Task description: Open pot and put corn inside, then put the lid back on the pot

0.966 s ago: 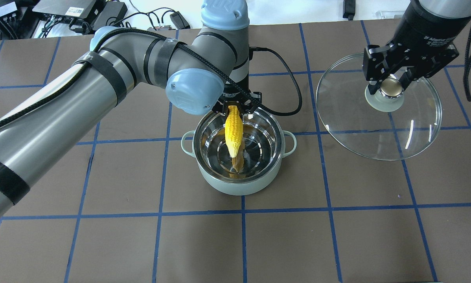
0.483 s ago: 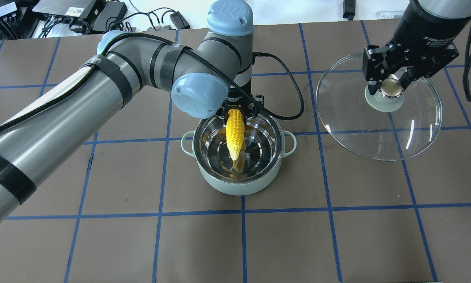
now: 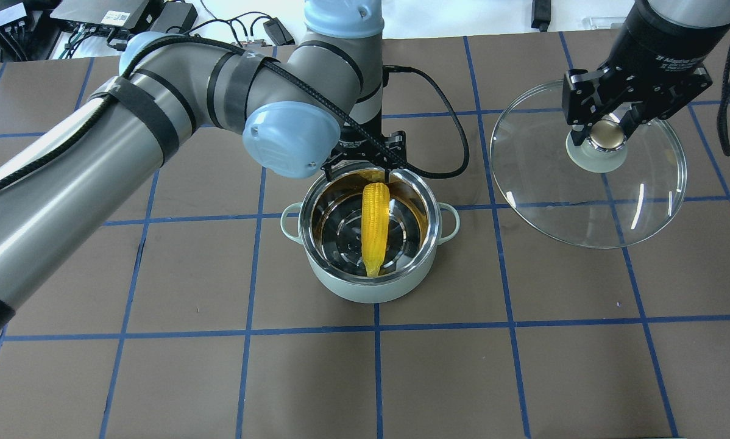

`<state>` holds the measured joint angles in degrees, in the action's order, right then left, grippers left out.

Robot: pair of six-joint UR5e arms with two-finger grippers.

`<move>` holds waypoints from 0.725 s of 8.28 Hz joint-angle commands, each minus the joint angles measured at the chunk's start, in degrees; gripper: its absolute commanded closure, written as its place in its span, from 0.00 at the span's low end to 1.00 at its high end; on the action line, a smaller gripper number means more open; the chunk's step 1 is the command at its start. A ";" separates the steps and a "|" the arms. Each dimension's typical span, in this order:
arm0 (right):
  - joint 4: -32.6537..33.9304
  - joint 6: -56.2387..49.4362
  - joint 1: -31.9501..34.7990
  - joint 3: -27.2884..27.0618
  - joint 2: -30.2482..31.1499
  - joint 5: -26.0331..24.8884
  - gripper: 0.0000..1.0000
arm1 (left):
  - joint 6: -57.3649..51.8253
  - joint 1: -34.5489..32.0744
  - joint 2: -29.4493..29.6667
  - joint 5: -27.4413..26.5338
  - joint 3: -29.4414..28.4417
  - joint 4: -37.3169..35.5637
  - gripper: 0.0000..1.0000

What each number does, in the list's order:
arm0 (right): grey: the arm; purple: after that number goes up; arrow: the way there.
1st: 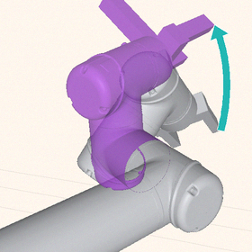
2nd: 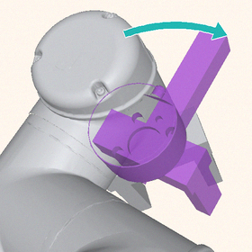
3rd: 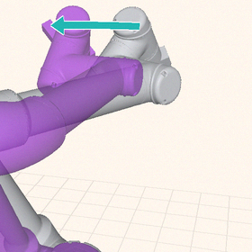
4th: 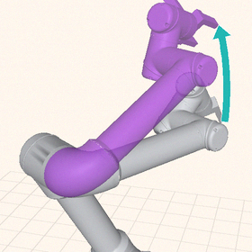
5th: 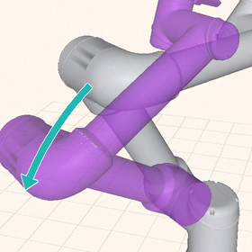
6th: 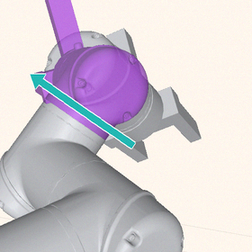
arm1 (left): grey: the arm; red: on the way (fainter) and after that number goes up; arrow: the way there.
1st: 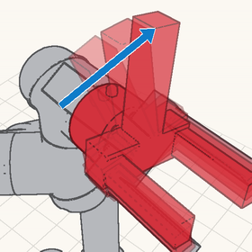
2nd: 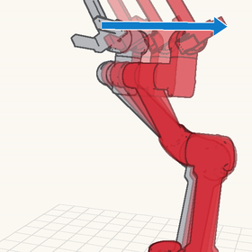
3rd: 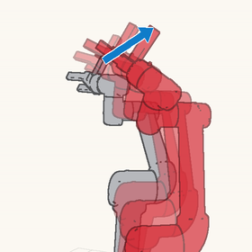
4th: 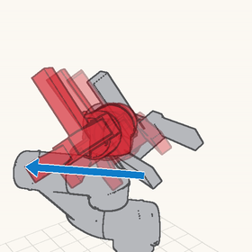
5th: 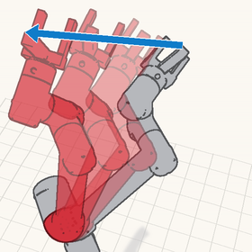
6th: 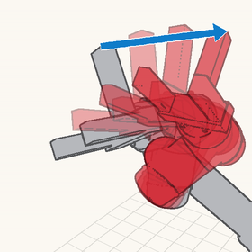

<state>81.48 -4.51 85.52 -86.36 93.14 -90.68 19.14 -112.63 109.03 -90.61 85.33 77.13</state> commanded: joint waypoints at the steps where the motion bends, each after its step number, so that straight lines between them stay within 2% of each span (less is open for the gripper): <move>1: 0.52 1.33 1.91 0.23 -1.72 0.33 0.67 | -5.74 9.91 -2.06 -8.65 -0.78 3.28 0.00; 2: 2.70 5.26 5.93 0.75 -5.47 0.42 0.68 | -8.47 15.54 -2.06 -8.97 -0.78 3.46 0.00; 4: 12.34 20.25 19.70 1.11 -13.03 0.68 0.68 | -12.09 23.65 -2.24 -8.27 -1.65 3.38 0.00; 6: 20.97 29.51 27.64 2.33 -20.42 0.42 0.68 | -14.39 29.20 -2.67 -7.32 -5.86 5.99 0.00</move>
<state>94.84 15.69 105.10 -85.12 79.55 -90.11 6.70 -88.80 106.80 -98.84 82.81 80.69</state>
